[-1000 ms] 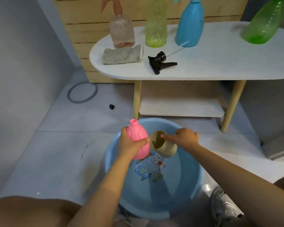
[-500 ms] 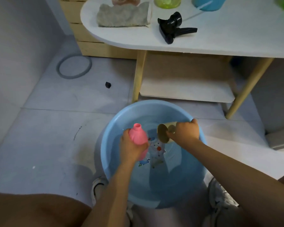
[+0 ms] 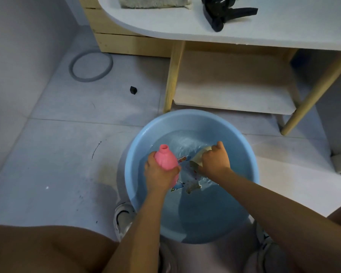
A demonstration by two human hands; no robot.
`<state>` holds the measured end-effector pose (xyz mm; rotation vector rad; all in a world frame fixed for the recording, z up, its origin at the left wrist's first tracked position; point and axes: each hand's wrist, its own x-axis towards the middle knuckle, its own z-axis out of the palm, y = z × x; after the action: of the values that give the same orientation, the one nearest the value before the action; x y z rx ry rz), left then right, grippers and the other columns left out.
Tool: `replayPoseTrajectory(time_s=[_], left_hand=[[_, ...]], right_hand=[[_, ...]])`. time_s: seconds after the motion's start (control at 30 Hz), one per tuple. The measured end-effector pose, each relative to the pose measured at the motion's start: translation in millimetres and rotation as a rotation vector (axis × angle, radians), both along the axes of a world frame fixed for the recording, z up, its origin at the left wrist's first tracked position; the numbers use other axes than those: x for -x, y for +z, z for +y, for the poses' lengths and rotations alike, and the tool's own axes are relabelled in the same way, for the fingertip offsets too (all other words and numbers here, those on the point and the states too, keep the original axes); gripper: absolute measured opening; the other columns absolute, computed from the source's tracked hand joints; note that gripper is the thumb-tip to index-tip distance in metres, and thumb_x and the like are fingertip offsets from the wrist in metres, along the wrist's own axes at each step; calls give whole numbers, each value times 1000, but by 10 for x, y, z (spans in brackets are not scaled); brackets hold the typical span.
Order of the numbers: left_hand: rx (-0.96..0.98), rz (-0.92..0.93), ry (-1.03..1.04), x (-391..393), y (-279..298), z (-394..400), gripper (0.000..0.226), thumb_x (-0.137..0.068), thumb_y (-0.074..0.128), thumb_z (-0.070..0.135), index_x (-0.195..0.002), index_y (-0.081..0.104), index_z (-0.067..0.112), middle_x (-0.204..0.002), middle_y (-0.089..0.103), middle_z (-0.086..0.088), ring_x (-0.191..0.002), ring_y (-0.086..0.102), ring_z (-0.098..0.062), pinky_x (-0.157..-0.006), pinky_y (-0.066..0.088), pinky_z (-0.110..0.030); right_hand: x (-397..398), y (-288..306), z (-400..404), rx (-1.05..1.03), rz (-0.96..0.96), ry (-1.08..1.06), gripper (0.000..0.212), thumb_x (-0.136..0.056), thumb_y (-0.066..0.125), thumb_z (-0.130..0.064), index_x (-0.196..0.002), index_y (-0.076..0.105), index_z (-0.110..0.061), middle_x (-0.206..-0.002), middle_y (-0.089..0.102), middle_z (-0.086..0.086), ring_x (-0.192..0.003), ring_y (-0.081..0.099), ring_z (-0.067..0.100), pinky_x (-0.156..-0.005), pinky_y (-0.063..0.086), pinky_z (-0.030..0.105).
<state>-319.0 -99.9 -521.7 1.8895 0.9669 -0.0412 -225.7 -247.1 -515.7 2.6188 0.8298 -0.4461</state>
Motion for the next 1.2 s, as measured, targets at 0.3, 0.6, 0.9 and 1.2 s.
replayPoseTrajectory(time_s=[0.3,0.6,0.9,1.2], left_hand=[[95,-97,62,-6,57,71,89,-61,86,21,-133,34,26,-127,41,-2,-104,48,-20,-85,49,-39],[93,-133,-41,-16,186,-49,87,-56,87,22,-127,37,32,-122,47,1,-105,53,-22,-79,48,-34],[-25,-164,-240,-92,373,-256,91,-59,86,26,-135,36,33,-130,36,-1,-114,48,-25,-86,45,-33],[-25,-192,-281,-144,438,-313,92,-59,86,28,-135,34,33,-130,34,2,-117,42,-19,-83,38,-26]], right_hand=[[-238,50,-267,-388,379,-717,48,-84,47,-60,-61,52,-18,-66,54,-3,-78,51,21,-94,33,38],[-244,450,-439,-847,353,-930,46,-75,61,-57,-63,56,-13,-68,58,5,-69,53,23,-69,44,35],[-192,981,-454,-863,19,-770,52,-81,60,-51,-52,34,-16,-51,37,2,-65,43,28,-73,32,34],[-119,1189,-387,-900,-198,-605,53,-81,63,-51,-48,34,-20,-48,39,-4,-65,42,26,-80,25,34]])
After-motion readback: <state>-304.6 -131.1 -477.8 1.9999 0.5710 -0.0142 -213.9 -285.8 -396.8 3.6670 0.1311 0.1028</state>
